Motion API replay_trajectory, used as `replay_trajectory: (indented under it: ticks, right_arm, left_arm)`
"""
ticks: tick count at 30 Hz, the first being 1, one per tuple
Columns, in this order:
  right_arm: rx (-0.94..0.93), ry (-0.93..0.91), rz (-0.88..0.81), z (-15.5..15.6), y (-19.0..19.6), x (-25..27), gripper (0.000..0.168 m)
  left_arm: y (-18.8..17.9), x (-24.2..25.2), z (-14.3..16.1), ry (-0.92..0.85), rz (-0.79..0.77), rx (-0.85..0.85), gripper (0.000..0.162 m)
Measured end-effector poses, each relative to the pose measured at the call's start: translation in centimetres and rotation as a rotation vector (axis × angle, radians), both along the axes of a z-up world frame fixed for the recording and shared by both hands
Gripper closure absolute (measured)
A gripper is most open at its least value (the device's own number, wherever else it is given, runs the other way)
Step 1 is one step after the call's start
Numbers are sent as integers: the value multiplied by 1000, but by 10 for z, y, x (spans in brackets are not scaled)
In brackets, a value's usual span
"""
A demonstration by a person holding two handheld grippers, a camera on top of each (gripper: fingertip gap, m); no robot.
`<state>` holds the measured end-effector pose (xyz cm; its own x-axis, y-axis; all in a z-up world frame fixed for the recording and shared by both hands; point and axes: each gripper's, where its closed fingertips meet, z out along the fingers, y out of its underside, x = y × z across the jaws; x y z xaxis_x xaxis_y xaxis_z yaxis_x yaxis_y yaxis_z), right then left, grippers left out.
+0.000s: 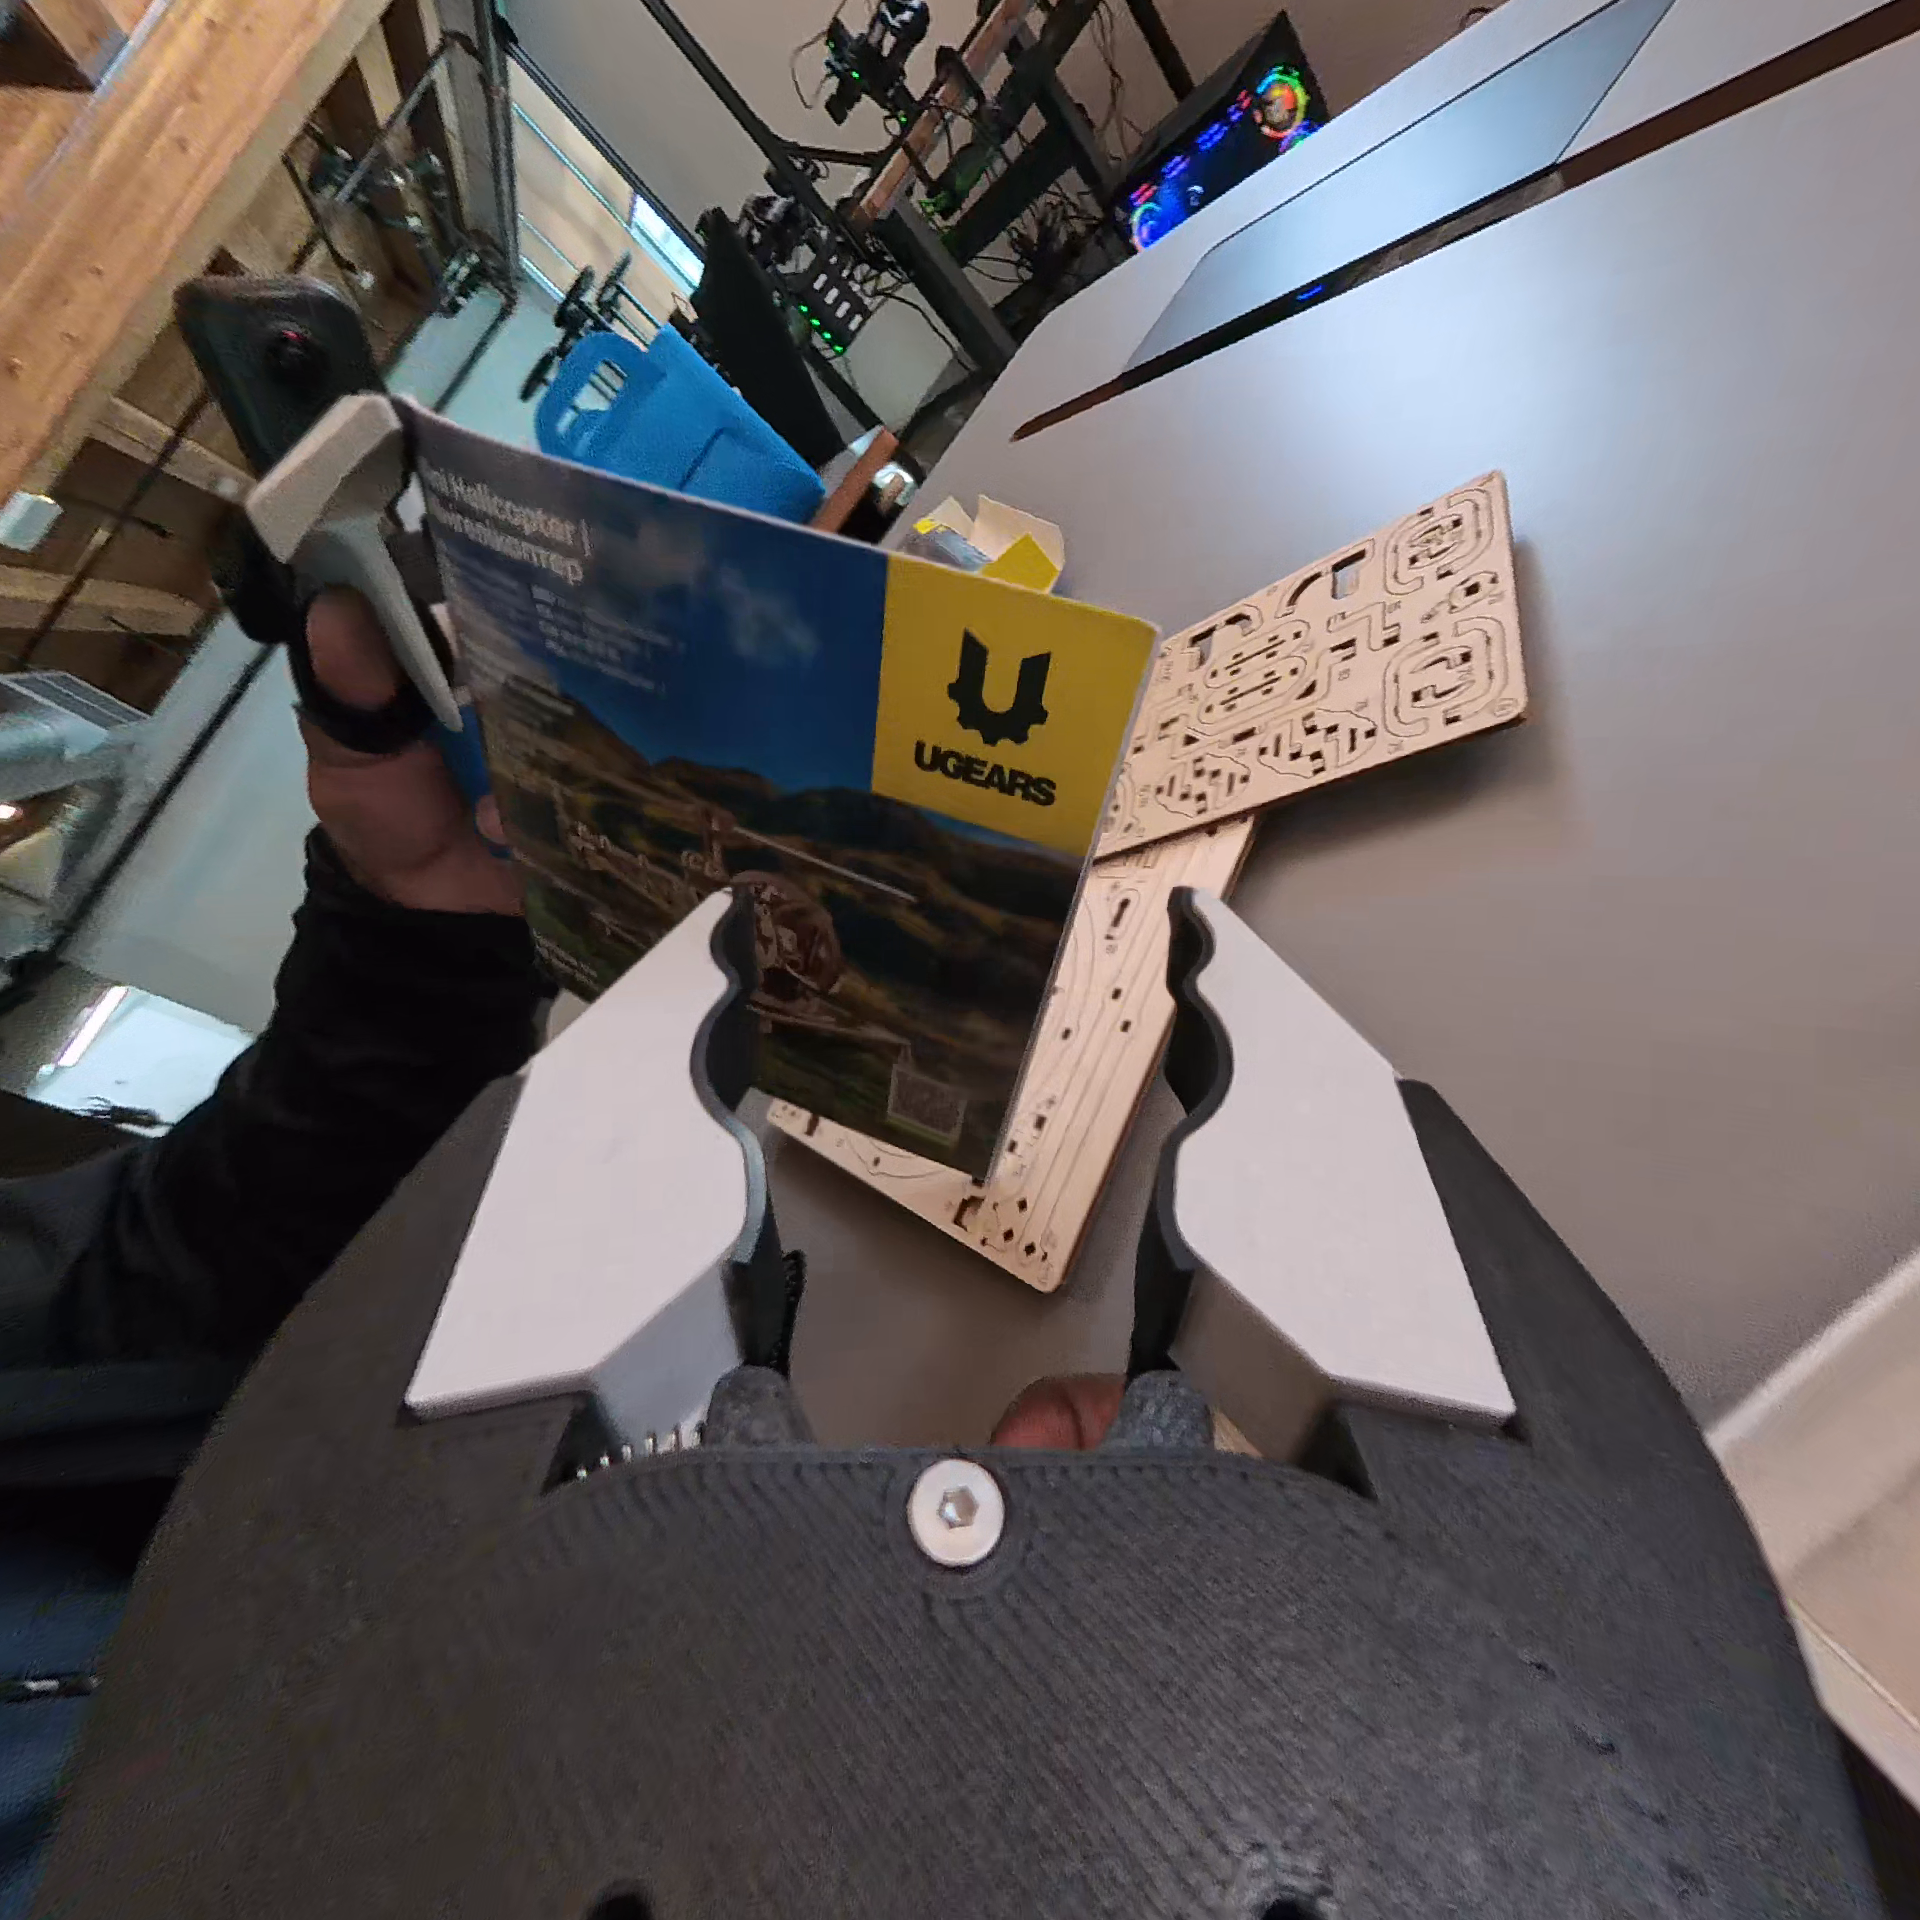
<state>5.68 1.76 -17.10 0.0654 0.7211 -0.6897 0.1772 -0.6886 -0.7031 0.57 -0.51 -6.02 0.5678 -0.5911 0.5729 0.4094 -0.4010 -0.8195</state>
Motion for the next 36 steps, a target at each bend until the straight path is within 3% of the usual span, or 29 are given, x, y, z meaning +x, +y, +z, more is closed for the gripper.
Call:
replay_trajectory:
  ticks: [5,10,13,16,18,23,29,36]
  right_arm:
    - [-31,47,23,5,-3,-7,107]
    - [-38,78,-32,10,10,-2,151]
    - [-49,98,-56,15,16,-1,164]
    - [-28,72,-86,16,23,-4,168]
    - [-21,63,-108,19,29,-7,167]
    - [-17,74,-106,31,37,-16,168]
    - [-55,147,-84,58,54,-21,168]
    - [-158,346,12,99,61,-25,168]
  left_arm:
    - [3,-8,-2,-91,11,-4,159]
    - [12,-38,-14,-187,114,-36,159]
    - [17,-49,-28,-181,165,-57,158]
    - [22,-55,-42,-140,203,-64,152]
    - [25,-58,-51,-98,219,-59,134]
    - [28,-58,-70,-63,175,-85,110]
    - [37,-56,-72,13,126,-77,111]
    - [53,-60,-63,-137,108,-37,116]
